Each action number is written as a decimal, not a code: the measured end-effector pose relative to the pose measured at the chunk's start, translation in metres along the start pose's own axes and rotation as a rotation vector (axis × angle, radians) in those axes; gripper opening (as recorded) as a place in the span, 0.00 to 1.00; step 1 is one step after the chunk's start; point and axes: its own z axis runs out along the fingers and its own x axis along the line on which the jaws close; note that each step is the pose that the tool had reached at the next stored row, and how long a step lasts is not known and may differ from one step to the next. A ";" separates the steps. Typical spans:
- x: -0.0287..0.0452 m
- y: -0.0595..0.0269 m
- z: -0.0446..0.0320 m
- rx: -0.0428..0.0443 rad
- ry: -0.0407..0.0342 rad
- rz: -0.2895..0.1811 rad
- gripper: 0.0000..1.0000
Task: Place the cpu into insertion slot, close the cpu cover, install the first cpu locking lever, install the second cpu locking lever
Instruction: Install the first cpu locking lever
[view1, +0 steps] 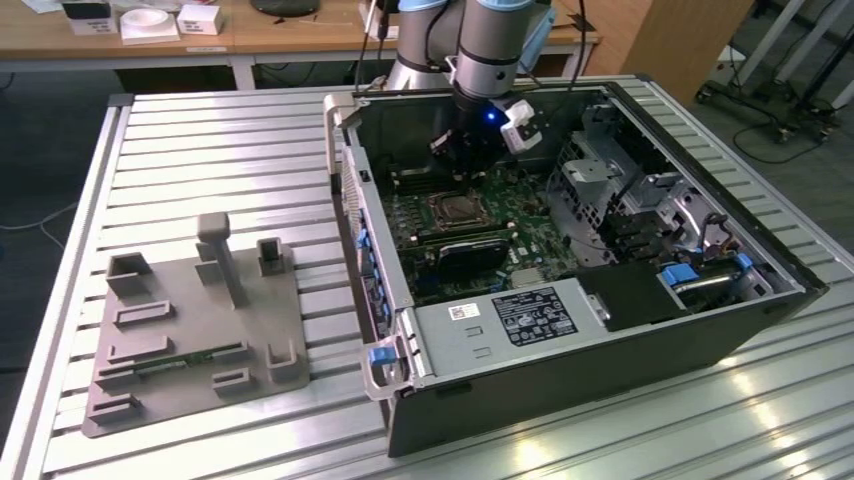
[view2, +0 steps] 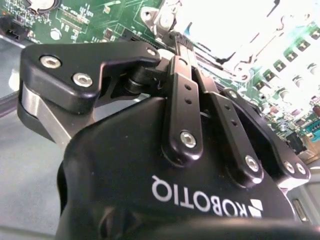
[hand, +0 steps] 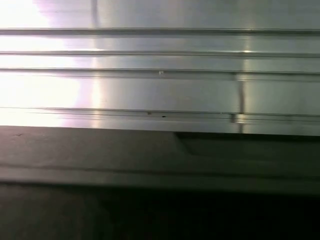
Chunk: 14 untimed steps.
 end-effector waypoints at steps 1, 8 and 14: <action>0.0000 -0.0001 0.0003 0.0001 0.0001 0.000 0.10; 0.0000 -0.0001 0.0035 0.0005 0.0002 0.000 0.10; 0.0000 0.0004 0.0045 0.0010 0.0006 -0.003 0.10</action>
